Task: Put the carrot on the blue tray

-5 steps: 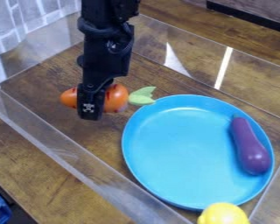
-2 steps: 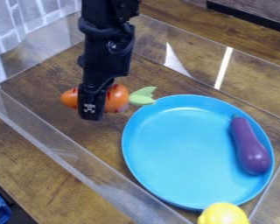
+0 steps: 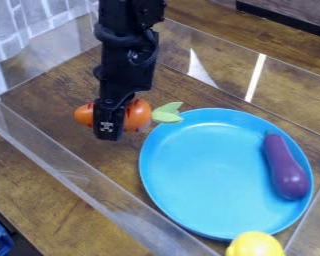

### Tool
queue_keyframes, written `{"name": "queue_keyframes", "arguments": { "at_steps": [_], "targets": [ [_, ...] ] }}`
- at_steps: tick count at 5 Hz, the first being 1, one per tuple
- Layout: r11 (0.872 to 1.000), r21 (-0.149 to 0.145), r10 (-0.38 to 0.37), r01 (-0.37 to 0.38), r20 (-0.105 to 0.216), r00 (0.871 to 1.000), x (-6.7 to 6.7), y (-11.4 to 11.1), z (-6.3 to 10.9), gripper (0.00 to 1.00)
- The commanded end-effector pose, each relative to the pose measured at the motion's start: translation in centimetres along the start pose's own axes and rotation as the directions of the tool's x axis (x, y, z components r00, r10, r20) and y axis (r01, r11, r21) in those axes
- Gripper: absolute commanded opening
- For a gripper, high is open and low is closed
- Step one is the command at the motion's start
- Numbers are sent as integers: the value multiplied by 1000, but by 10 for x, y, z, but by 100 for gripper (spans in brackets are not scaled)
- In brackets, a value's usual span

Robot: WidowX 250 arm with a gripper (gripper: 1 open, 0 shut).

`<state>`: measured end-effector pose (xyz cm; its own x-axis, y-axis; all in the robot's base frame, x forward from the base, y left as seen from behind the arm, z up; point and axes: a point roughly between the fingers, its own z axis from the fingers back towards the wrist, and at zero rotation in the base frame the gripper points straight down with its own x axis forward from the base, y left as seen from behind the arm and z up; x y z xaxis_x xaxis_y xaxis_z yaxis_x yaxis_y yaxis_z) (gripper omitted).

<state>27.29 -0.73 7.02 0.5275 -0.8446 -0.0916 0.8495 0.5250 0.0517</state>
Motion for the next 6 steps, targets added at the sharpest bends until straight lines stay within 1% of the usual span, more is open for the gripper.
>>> {"name": "queue_keyframes", "arguments": {
  "at_steps": [1, 4, 6],
  "targets": [
    [999, 43, -5, 4, 36, 999, 9, 8, 13, 0],
    [999, 39, -2, 1, 34, 999, 11, 7, 10, 0],
    [999, 53, -6, 4, 26, 1000, 14, 8, 14, 0]
  ]
}}
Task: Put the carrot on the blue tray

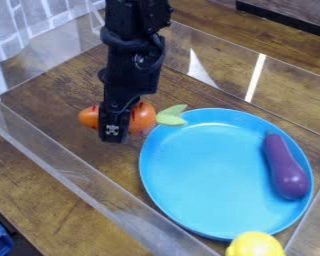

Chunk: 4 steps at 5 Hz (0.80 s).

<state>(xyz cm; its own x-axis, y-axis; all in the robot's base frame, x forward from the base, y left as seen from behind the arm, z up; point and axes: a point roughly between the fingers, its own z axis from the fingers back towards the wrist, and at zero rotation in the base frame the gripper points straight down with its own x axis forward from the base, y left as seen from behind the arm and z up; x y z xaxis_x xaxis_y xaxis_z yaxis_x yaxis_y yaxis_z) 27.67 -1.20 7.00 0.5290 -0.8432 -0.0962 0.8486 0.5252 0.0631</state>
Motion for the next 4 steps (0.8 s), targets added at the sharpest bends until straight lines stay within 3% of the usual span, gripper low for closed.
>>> {"name": "queue_keyframes", "arguments": {
  "at_steps": [1, 4],
  "targets": [
    [999, 47, -7, 5, 30, 1000, 9, 8, 12, 0],
    [998, 69, -10, 8, 18, 1000, 14, 8, 17, 0]
  ]
}}
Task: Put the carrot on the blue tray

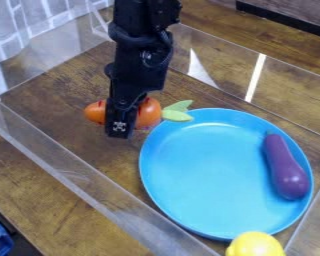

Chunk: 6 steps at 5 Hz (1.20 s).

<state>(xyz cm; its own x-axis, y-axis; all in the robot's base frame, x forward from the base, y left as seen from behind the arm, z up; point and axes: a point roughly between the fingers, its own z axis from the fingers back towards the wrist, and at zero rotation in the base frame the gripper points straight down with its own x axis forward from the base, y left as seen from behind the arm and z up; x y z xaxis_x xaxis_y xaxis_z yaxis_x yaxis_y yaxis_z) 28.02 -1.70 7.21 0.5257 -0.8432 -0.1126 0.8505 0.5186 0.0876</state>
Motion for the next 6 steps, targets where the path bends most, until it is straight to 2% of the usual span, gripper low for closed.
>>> {"name": "queue_keyframes", "arguments": {
  "at_steps": [1, 5, 6],
  "targets": [
    [999, 52, -6, 5, 29, 1000, 10, 9, 16, 0],
    [997, 77, -7, 6, 23, 1000, 22, 12, 5, 0],
    [997, 82, -11, 9, 17, 1000, 28, 10, 8, 0]
  ]
}}
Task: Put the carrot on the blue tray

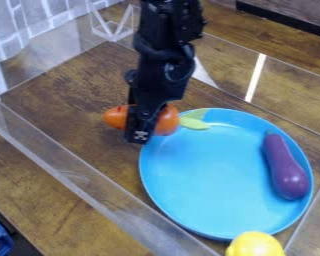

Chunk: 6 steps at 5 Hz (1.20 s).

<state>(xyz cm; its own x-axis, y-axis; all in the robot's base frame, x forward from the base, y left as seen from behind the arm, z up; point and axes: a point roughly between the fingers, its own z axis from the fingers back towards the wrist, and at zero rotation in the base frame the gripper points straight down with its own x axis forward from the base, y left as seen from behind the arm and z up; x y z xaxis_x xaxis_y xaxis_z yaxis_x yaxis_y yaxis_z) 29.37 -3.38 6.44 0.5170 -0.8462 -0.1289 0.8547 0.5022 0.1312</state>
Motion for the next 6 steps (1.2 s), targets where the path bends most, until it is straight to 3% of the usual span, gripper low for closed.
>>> {"name": "queue_keyframes", "arguments": {
  "at_steps": [1, 2, 3, 4, 6],
  "targets": [
    [999, 42, -3, 2, 35, 999, 20, 2, 13, 0],
    [999, 42, -8, 6, 39, 999, 35, -5, 8, 0],
    [998, 59, -12, 9, 55, 998, 46, -8, 1, 0],
    [998, 66, -18, 12, 93, 996, 48, -6, -5, 0],
    [996, 92, -24, 13, 120, 992, 42, 5, -10, 0]
  ]
}}
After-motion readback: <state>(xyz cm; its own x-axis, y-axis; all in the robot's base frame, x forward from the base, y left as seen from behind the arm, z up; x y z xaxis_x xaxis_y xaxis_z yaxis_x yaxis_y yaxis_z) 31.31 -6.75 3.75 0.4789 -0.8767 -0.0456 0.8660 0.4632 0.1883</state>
